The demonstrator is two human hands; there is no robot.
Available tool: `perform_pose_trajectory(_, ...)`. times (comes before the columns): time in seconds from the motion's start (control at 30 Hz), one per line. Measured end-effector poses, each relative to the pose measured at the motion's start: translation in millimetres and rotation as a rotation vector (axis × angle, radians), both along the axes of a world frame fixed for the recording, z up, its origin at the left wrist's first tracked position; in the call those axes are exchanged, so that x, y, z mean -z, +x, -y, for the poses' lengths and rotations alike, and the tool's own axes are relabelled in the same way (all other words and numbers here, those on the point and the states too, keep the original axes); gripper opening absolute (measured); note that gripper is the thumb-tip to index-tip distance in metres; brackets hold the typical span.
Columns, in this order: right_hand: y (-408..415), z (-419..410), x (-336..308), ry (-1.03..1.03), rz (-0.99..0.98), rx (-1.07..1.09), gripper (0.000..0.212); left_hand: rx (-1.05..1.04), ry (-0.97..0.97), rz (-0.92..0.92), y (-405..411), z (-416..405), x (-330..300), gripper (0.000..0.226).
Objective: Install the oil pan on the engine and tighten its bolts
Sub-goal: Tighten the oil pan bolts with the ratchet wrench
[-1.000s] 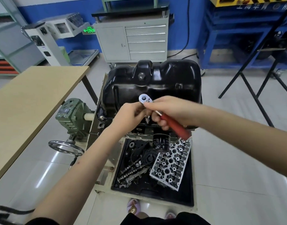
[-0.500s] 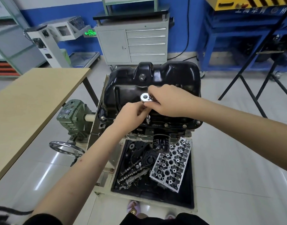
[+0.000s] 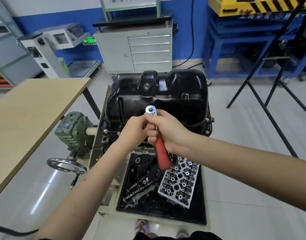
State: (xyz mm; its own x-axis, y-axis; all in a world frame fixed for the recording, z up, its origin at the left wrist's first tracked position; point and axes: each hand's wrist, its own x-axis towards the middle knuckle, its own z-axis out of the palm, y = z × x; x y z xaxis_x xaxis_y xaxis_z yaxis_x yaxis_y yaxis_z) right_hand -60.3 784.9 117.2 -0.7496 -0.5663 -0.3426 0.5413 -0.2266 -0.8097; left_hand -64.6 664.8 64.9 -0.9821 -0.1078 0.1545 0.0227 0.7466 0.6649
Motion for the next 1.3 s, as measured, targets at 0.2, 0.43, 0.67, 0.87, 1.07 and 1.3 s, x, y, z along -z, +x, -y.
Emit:
perform_pose_trajectory(0.2, -30, -25, -17, 0.324, -0.316, -0.187, 0.017, -0.039, 0.158, -0.097, 11, -1, 19, 0.011)
perform_pose_trajectory(0.43, -39, -34, -32, 0.393, -0.409, -0.202, 0.024, -0.106, -0.168, 0.060, 13, 4, 57, 0.024)
perform_pose_trajectory(0.67, -35, -41, -49, 0.385, -0.574, -0.243, 0.018, -0.082, -0.423, 0.074, 11, -12, 72, 0.042)
perform_pose_trajectory(0.87, -35, -42, -40, 0.406, -0.571, -0.262, 0.018, -0.118, -0.217, 0.041, 10, -10, 65, 0.035)
perform_pose_trajectory(1.07, -36, -17, -40, 0.394, -0.619, -0.320, 0.015, -0.210, 0.139, -0.091, 19, 27, 37, 0.020)
perform_pose_trajectory(1.3, -33, 40, -42, 0.411, -0.606, -0.347, 0.015, -0.102, 0.220, -0.070, 23, 81, 21, 0.010)
